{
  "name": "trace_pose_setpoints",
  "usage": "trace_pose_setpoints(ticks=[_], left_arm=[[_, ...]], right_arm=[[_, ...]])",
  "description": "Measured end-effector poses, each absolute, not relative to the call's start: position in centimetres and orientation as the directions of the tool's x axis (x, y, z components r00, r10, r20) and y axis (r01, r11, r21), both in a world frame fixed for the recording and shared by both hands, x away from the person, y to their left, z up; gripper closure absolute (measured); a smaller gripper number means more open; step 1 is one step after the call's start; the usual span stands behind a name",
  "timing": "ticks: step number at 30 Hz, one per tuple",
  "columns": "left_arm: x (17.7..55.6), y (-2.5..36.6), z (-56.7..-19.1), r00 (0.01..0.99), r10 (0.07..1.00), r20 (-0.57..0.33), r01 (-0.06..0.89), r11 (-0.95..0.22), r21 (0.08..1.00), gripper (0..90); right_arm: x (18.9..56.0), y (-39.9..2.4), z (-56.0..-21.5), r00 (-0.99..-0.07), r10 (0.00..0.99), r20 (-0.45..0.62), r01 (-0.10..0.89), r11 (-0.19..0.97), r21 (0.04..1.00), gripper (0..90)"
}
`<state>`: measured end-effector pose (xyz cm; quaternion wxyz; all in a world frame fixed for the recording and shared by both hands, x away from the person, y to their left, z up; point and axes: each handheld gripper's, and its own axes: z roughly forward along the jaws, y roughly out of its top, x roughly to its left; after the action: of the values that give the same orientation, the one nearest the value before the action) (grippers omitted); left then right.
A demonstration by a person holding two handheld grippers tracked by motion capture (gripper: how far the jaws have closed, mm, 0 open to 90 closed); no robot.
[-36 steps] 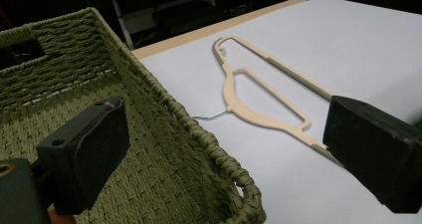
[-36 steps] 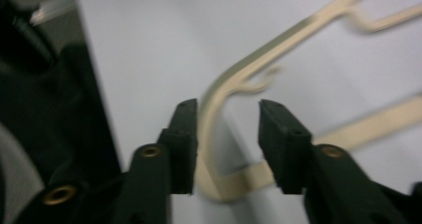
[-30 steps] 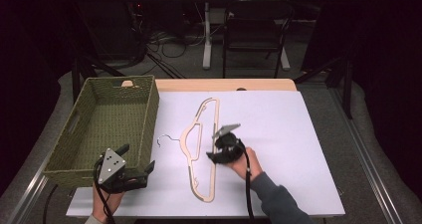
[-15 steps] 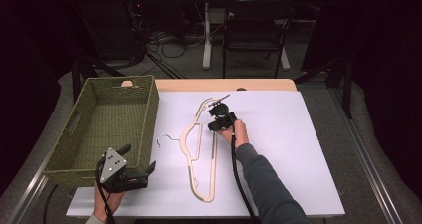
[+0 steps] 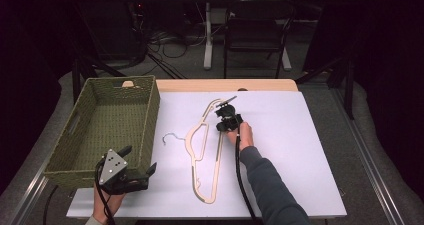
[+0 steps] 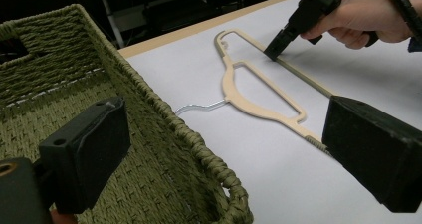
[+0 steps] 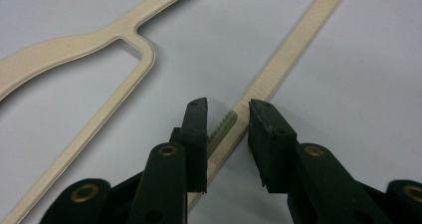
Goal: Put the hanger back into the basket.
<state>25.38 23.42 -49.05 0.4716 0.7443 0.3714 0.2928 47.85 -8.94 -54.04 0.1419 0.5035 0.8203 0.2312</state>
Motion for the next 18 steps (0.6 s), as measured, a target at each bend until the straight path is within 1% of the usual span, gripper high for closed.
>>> trace_pose_setpoints(ticks=[2,3,4,6,7,9,11,12,13,14,15,16,17,18], left_arm=[[25.3,23.4,-49.0,0.561,0.824,0.081,0.278,-0.28,0.919,4.7],[25.3,23.4,-49.0,0.561,0.824,0.081,0.278,-0.28,0.919,4.7],[25.3,23.3,-49.0,0.568,0.819,0.077,0.279,-0.28,0.918,4.6],[25.0,22.8,-48.9,0.579,0.809,0.1,0.264,-0.303,0.916,4.6],[24.9,22.6,-48.9,0.582,0.806,0.105,0.261,-0.307,0.915,4.6],[24.7,22.4,-48.8,0.586,0.803,0.108,0.258,-0.312,0.914,4.6],[24.5,21.9,-48.8,0.599,0.792,0.118,0.25,-0.325,0.912,4.6],[24.5,21.9,-48.8,0.599,0.792,0.118,0.25,-0.325,0.912,4.6],[24.4,21.6,-48.8,0.608,0.785,0.118,0.251,-0.331,0.91,4.6],[24.4,21.6,-48.8,0.608,0.785,0.118,0.251,-0.331,0.91,4.6],[24.4,21.4,-48.9,0.617,0.779,0.113,0.256,-0.334,0.907,4.6],[24.4,21.3,-49.0,0.62,0.776,0.115,0.257,-0.34,0.905,4.6],[24.4,21.1,-49.0,0.627,0.771,0.114,0.258,-0.344,0.903,4.7],[24.4,20.9,-49.1,0.631,0.768,0.112,0.259,-0.345,0.902,4.7]], right_arm=[[47.4,-9.9,-54.2,-0.433,0.901,0.007,0.759,0.36,0.542,69.5],[47.4,-9.9,-54.2,-0.433,0.901,0.007,0.759,0.36,0.542,69.5],[46.9,-10.9,-54.1,-0.42,0.908,0.003,0.765,0.352,0.539,69.4],[46.3,-11.8,-54.1,-0.403,0.915,0.002,0.769,0.338,0.542,69.3],[46.1,-12.2,-54.4,-0.397,0.917,0.021,0.751,0.311,0.583,69.2],[45.9,-12.6,-54.6,-0.392,0.92,0.03,0.743,0.297,0.599,69.2],[44.6,-14.2,-54.0,-0.377,0.926,-0.005,0.785,0.322,0.529,69.0],[44.6,-14.2,-54.0,-0.377,0.926,-0.005,0.785,0.322,0.529,69.0],[44.0,-15.1,-54.1,-0.36,0.933,0.006,0.784,0.299,0.543,69.0],[44.0,-15.1,-54.1,-0.36,0.933,0.006,0.784,0.299,0.543,69.0],[43.3,-16.1,-54.0,-0.352,0.936,0.003,0.79,0.295,0.538,69.1],[43.2,-16.2,-54.4,-0.351,0.936,0.03,0.764,0.268,0.588,69.0],[42.9,-16.6,-54.5,-0.348,0.937,0.034,0.76,0.261,0.596,69.0],[42.6,-16.9,-54.2,-0.342,0.939,0.017,0.779,0.274,0.564,69.0]])
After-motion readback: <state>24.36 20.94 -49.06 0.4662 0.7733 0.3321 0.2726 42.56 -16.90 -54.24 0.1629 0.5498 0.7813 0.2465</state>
